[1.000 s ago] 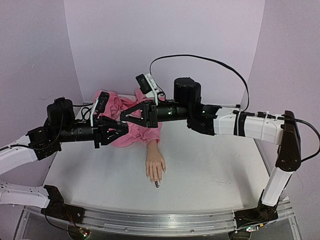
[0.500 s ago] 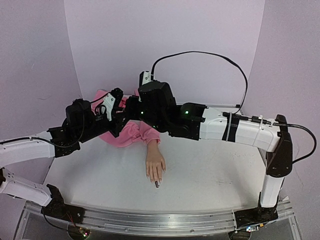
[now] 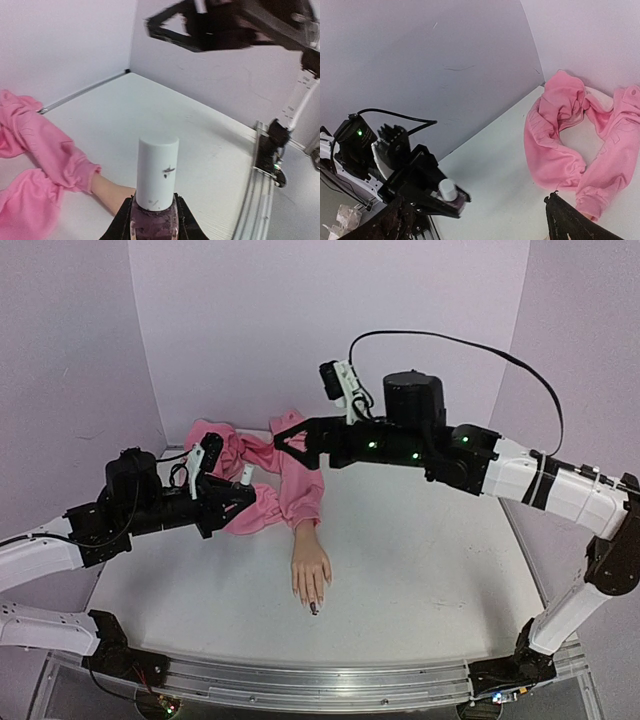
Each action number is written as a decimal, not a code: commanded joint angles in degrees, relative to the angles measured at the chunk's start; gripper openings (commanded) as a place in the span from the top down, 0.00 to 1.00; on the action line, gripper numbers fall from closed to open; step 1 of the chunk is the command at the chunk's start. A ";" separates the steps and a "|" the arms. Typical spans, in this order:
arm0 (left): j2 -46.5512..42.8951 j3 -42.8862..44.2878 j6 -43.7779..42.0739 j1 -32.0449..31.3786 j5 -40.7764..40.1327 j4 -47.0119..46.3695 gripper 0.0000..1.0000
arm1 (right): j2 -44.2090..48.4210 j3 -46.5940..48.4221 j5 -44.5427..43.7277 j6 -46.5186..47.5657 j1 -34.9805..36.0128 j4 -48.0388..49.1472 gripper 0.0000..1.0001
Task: Paint the nails
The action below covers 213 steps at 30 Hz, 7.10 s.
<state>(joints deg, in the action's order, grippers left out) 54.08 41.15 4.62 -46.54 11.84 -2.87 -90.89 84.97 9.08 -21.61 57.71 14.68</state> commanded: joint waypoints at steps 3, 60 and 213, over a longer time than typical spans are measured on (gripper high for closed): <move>-0.57 8.39 5.85 0.40 29.90 2.08 1.00 | 1.00 -4.98 35.06 1.38 -3.66 15.62 0.13; 6.57 4.98 -1.81 -0.46 -14.57 -8.63 1.00 | -10.54 13.12 -30.93 -9.60 13.48 -0.13 0.50; 8.86 13.97 7.88 5.85 51.62 1.20 1.00 | 1.97 -10.51 42.00 -4.39 -4.91 25.68 0.11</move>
<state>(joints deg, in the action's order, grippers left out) 61.49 49.60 7.44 -40.82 44.18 0.93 -90.61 76.14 35.62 -26.06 51.66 28.01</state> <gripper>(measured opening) 0.218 0.904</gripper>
